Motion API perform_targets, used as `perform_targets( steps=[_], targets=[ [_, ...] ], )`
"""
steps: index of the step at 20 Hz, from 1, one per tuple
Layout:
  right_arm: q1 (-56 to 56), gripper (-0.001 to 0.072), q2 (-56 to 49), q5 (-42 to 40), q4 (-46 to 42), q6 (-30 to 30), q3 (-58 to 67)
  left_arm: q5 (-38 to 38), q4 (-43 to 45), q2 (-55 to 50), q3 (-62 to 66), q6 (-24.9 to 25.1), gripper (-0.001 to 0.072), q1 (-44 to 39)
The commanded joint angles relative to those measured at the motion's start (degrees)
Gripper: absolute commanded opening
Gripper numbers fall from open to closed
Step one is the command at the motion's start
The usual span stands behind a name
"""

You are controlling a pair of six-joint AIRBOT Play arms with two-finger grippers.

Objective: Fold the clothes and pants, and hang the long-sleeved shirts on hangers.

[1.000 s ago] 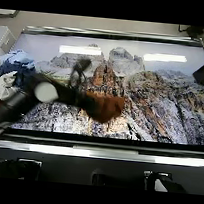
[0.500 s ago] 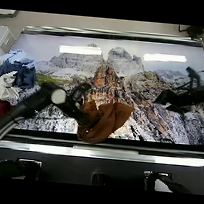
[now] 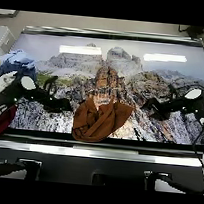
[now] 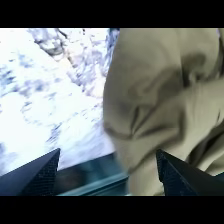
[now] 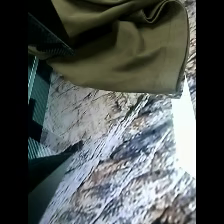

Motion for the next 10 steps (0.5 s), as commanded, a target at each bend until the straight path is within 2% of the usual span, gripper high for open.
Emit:
perform_targets(
  steps=[1,5,6,7,8,10],
  targets=[
    [0.1,0.0707,-2.2,-1.1,1.7,-0.5,-0.6,8.6,-17.9,-5.2,-6.7,7.5,0.0714,1.1],
    [0.1,0.0708,-4.7,-0.9,3.4,-0.7,-0.7,13.5,-27.3,-11.5,-6.7,11.5,0.0709,-1.4],
    [0.1,0.0708,-5.1,-0.9,4.2,-0.7,-0.8,13.6,-28.1,-12.3,-6.7,12.1,0.0552,-1.7],
    [0.5,0.0708,-5.4,-1.1,4.9,-0.7,-0.9,13.6,-28.0,-12.4,-6.7,12.5,0.0237,-1.9],
    [1.4,0.0708,-5.7,-1.9,4.8,-0.9,-1.0,13.4,-28.1,-12.2,-6.7,13.7,0.0046,-1.9],
    [4.6,0.0707,-6.7,-4.3,4.8,-0.9,-1.0,13.4,-28.1,-11.2,-6.7,15.3,0.0035,-1.9]
  ],
)
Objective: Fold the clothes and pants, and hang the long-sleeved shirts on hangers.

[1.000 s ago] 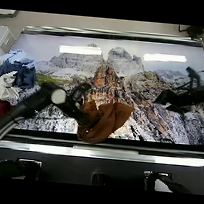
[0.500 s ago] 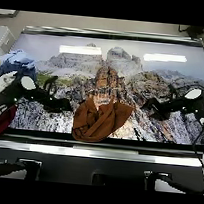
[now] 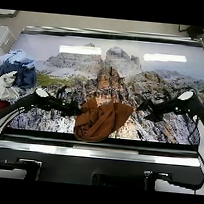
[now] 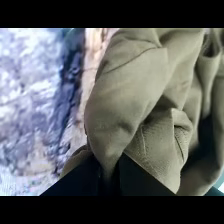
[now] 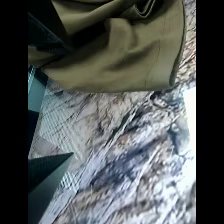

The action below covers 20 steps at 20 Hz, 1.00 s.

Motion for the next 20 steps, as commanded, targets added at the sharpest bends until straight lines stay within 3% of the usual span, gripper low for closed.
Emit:
perform_targets(
  steps=[1,6,8,9,10,11,13,15,20],
  targets=[
    [4.7,0.0707,-1.9,-4.1,0.9,0.4,-0.1,1.0,-2.7,0.2,-0.3,3.1,0.0032,-0.2],
    [13.4,0.0705,-6.8,-12.3,6.4,1.9,-0.1,1.0,-2.7,2.8,-0.3,3.6,0.0031,-0.2],
    [15.0,0.0631,-7.3,-15.1,8.4,1.9,-0.1,0.9,-2.7,4.0,-0.3,5.0,0.0031,-0.2],
    [15.0,0.0535,-7.3,-15.8,9.7,1.9,0.0,1.0,-2.7,4.6,-0.3,5.0,0.0031,-0.2],
    [14.8,0.0364,-7.3,-15.9,10.8,1.9,0.0,1.0,-2.7,5.2,-0.3,5.0,0.0031,-0.2],
    [14.8,0.0052,-7.1,-15.7,10.7,1.9,0.4,1.0,-2.7,5.9,-0.3,5.0,0.0031,-0.2],
    [14.8,0.0039,-5.0,-15.6,9.8,-0.1,2.1,0.8,-2.3,8.0,0.0,5.5,0.0030,0.2],
    [13.7,0.0039,-0.2,-15.6,2.4,-0.2,7.4,-0.9,-1.6,12.4,3.0,6.2,0.0029,2.7],
    [6.3,0.0040,20.4,-15.6,-21.0,8.1,28.0,-0.8,4.7,31.3,19.3,5.7,0.0029,15.0]
  ],
)
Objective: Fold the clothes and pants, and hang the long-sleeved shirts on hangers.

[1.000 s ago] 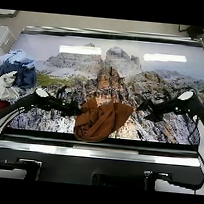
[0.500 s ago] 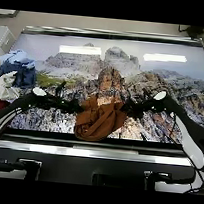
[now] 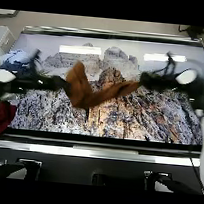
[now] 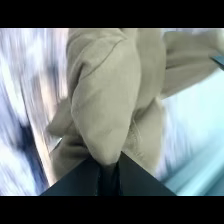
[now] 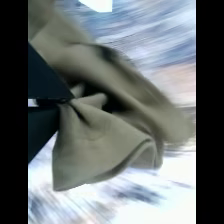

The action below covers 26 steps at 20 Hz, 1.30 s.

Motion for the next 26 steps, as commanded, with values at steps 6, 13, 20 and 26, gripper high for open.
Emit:
perform_targets(
  steps=[6,13,20,26],
  targets=[
    [-4.4,0.0040,29.0,14.8,-18.2,7.9,12.4,-1.3,21.4,28.1,8.5,-18.3,0.0029,12.6],
    [-4.4,0.0040,29.0,30.6,-17.4,7.8,-11.1,-6.3,21.4,31.4,-18.5,-18.2,0.0029,7.7],
    [-4.4,0.0041,24.4,-4.1,-10.4,11.7,-41.0,22.6,20.9,21.8,-42.6,-18.7,0.0029,-10.8],
    [-4.4,0.0041,18.7,-6.4,-4.5,12.1,-41.0,22.2,14.3,10.8,-37.2,-21.3,0.0720,-9.5]
  ],
)
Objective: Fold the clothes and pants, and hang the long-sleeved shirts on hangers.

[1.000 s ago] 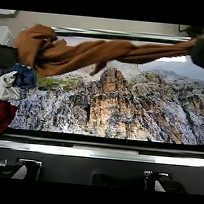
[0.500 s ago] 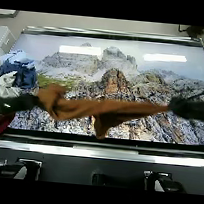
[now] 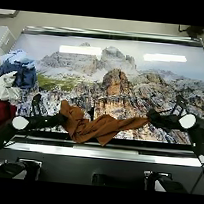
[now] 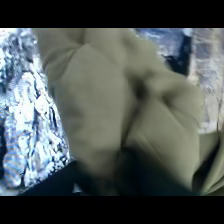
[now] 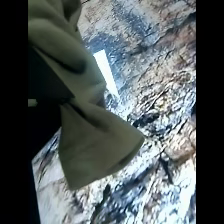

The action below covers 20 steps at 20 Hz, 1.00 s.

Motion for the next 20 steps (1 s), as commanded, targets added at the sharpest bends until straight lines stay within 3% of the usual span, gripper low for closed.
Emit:
perform_targets(
  steps=[1,3,7,9,12,14,17,20],
  targets=[
    [0.0,0.0041,-1.7,-2.8,2.6,-1.0,-1.0,-3.5,-2.2,-3.5,5.3,3.1,0.0715,3.0],
    [0.0,0.0041,-1.7,-1.5,2.6,-1.6,-1.1,-12.6,1.9,-3.7,13.8,8.3,0.0715,11.5],
    [0.0,0.0041,-1.7,0.5,2.5,-3.0,-1.1,-22.8,6.6,-8.5,23.4,6.2,0.0713,29.4],
    [0.0,0.0041,-1.7,0.6,2.5,-3.1,-1.1,-27.6,3.3,-14.2,22.8,5.8,0.0713,32.1],
    [0.0,0.0041,-1.7,0.7,2.5,-3.1,-1.1,-30.1,-6.9,-19.9,22.1,14.0,0.0705,27.5],
    [0.0,0.0042,-1.7,0.7,2.5,-3.1,-1.1,-26.1,-13.0,-20.3,22.2,16.6,0.0604,22.9],
    [0.0,0.0042,-1.7,0.6,2.5,-3.1,-1.1,-21.7,-13.8,-20.6,22.2,16.7,0.0599,17.1],
    [0.0,0.0042,-1.7,0.4,2.4,-3.1,-1.1,-23.0,-13.0,-21.4,22.2,18.7,0.0599,11.1]
  ],
)
